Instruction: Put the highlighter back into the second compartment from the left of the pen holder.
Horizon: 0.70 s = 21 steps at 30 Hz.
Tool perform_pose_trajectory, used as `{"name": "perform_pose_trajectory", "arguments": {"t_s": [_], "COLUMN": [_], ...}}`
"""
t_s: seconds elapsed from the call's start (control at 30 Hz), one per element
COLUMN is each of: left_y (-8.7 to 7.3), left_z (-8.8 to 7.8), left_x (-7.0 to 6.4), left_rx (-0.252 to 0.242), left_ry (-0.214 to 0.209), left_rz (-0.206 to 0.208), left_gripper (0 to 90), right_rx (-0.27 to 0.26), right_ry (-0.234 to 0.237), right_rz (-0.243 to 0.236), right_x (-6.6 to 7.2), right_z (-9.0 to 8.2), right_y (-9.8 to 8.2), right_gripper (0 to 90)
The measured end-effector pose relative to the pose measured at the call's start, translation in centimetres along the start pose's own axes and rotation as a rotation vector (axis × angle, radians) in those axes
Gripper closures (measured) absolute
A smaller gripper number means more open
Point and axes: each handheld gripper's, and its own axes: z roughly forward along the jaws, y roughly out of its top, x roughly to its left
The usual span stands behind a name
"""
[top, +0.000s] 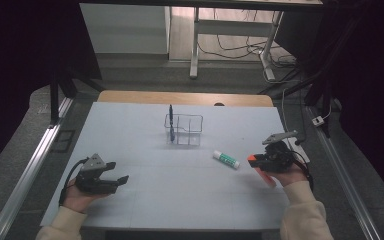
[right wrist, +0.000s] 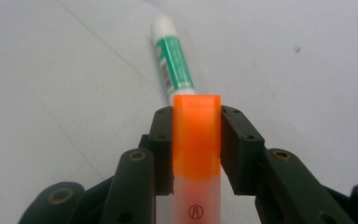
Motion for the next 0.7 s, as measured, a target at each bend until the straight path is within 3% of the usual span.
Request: {"name": "perform_pose_trajectory", "arguments": {"t_s": [0.2,0.43,0.7], "left_y": [0.0,0.0,0.0], "left_z": [-0.1,0.0,0.0], "left_x": [0.1,0.1,0.1], "left_rx": [-0.002,-0.002,-0.003], "left_ry": [0.001,-0.001,-0.002], "left_rz": [-0.001,-0.003,-0.003], "left_gripper": [25.6,25.6,25.6], "right_rx": [-0.108,-0.195,-0.293], "right_ry": [-0.002,-0.010,0.018], "right_rz": [0.005,0.015,0.018], "right_x": [0.2,0.3,1.1], "right_z": [-1.0,-1.6,-2.2], "right_y": [0.4,0.5,1.0], "right_gripper": [67.1,67.1,67.1]}}
